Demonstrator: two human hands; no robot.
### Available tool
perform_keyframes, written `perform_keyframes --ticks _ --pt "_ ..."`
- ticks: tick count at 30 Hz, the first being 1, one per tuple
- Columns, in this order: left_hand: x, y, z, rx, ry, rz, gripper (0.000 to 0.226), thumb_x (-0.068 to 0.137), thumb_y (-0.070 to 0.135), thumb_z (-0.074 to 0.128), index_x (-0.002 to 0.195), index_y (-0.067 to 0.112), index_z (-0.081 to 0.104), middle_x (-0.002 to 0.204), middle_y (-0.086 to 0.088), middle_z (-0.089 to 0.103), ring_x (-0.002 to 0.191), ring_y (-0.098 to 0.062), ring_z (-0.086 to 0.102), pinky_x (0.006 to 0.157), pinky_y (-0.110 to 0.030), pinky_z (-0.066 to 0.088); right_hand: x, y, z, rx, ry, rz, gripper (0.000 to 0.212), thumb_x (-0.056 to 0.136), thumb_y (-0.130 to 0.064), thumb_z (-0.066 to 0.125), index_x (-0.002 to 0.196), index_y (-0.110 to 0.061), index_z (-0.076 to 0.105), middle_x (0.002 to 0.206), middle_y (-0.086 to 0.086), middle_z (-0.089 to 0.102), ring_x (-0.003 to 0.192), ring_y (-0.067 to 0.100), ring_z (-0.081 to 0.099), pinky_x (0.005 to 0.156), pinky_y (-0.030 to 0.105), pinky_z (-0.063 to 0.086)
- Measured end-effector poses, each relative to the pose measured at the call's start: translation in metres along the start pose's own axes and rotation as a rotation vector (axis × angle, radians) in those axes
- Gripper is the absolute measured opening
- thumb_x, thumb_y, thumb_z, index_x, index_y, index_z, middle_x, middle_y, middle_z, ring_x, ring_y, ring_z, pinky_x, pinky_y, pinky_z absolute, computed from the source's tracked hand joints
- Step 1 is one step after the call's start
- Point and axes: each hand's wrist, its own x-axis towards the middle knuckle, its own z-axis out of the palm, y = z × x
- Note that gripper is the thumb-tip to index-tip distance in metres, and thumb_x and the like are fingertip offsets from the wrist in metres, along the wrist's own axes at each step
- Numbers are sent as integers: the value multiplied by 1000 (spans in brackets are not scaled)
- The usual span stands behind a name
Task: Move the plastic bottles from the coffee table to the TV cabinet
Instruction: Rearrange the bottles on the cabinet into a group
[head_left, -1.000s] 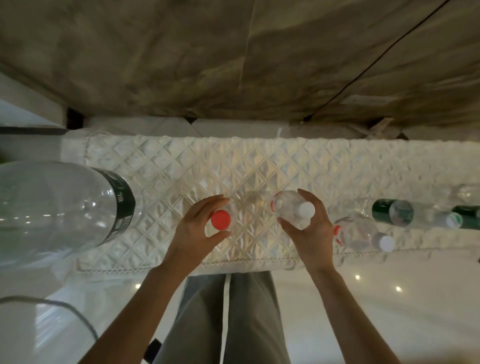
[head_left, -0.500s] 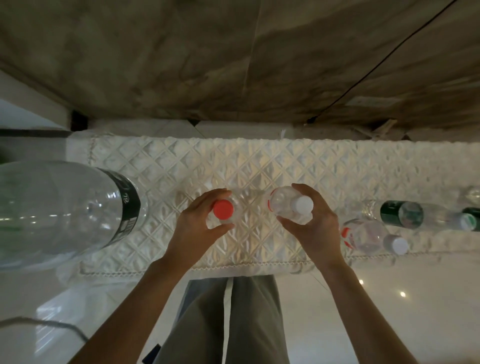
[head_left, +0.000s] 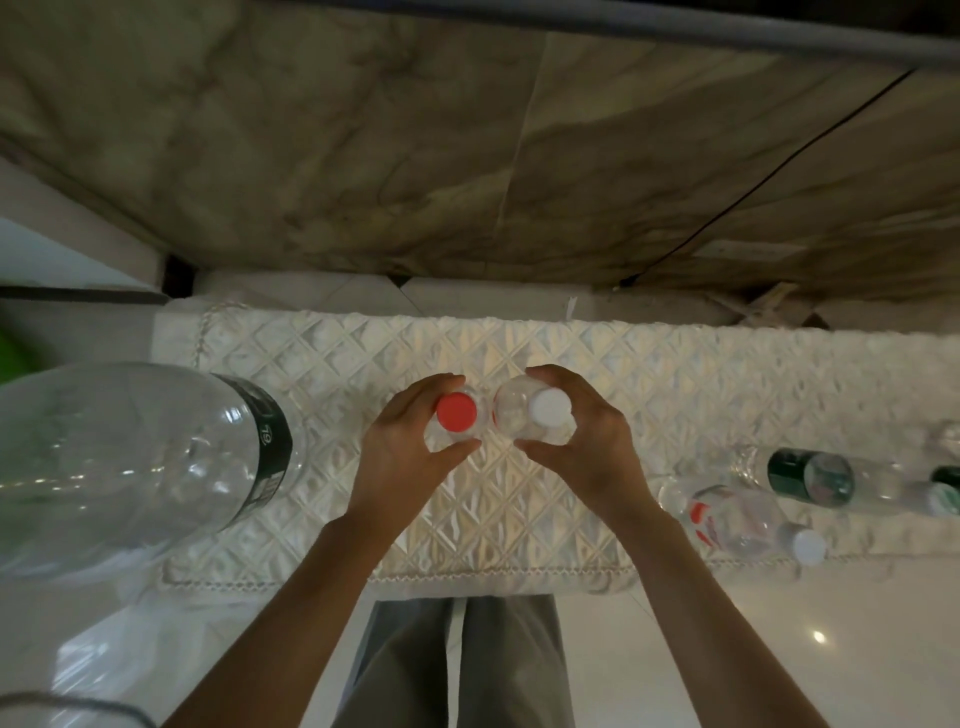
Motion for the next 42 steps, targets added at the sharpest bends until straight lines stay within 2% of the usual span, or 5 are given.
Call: perform_keyframes --ticks 5,10,14,31,42 --pt "-4 -6 11 11 27 -28 61 66 26 83 119 10 58 115 -6 64 107 -15 59 94 -20 45 5 5 15 2 -43 -2 65 60 -9 86 119 -11 59 120 3 63 107 16 61 88 22 49" --pt "-6 -12 10 -28 -24 -6 74 65 20 84 128 18 46 123 -5 58 116 -5 47 102 -9 33 5 15 19 26 -64 31 77 62 -15 86 130 -11 51 134 4 52 121 1 41 100 2 27" --pt "-7 -13 10 -35 -10 -10 73 66 13 84 128 17 46 123 -7 58 116 -1 44 101 -5 30 2 18 19 68 -59 89 77 62 -12 86 130 -16 50 129 -1 54 114 1 46 93 -1 31" --pt "-8 -5 14 4 44 -46 65 63 14 85 121 8 57 116 -8 61 107 -19 60 92 -25 48 4 18 19 127 -70 83 71 62 -11 85 126 -18 53 122 -11 55 110 -6 47 91 3 36" --pt "-4 -6 12 -18 11 -66 66 64 15 85 122 11 55 117 -6 60 108 -15 58 94 -12 42 3 21 17 160 -94 98 72 63 -12 84 126 -25 52 122 -17 53 111 -4 49 92 12 42"
